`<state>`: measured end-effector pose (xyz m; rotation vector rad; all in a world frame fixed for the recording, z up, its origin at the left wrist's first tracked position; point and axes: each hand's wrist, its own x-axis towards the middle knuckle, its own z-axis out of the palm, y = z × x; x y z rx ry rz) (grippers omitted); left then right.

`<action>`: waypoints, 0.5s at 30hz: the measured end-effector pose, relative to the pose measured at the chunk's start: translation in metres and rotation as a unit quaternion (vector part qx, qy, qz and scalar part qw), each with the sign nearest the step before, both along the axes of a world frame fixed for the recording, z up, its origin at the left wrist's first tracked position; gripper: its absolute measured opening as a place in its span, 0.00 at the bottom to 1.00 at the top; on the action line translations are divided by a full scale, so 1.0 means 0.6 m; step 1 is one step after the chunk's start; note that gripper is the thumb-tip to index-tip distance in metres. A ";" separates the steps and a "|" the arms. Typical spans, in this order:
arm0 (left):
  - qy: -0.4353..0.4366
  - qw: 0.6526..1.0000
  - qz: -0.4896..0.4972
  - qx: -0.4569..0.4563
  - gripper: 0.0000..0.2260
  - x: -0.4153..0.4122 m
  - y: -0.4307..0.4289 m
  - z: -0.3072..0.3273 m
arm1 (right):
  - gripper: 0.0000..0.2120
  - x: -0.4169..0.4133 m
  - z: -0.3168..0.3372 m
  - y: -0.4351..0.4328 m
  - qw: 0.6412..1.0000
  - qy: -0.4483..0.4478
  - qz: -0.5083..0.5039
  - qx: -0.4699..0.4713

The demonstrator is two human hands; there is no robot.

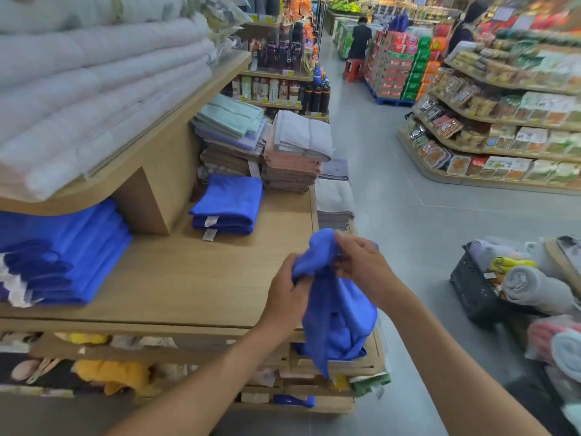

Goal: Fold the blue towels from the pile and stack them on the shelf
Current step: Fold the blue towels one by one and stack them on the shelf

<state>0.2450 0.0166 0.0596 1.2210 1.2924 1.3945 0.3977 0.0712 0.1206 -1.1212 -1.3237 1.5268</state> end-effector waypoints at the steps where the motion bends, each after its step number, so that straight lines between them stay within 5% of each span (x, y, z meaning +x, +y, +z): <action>1: -0.057 0.998 0.022 -0.008 0.08 -0.014 0.006 0.016 | 0.13 0.009 -0.005 0.003 0.999 -0.031 -0.021 0.021; 3: -0.156 0.985 0.055 -0.045 0.09 -0.050 0.014 0.049 | 0.13 0.034 -0.033 0.007 0.987 -0.142 -0.047 0.052; 7: -0.298 0.944 0.031 -0.136 0.14 -0.141 0.017 0.073 | 0.41 0.047 -0.126 -0.022 0.937 -0.334 0.078 -0.060; 15: -0.409 0.888 -0.078 -0.196 0.31 -0.228 -0.015 0.069 | 0.45 0.031 -0.205 -0.012 0.929 -0.367 0.044 0.013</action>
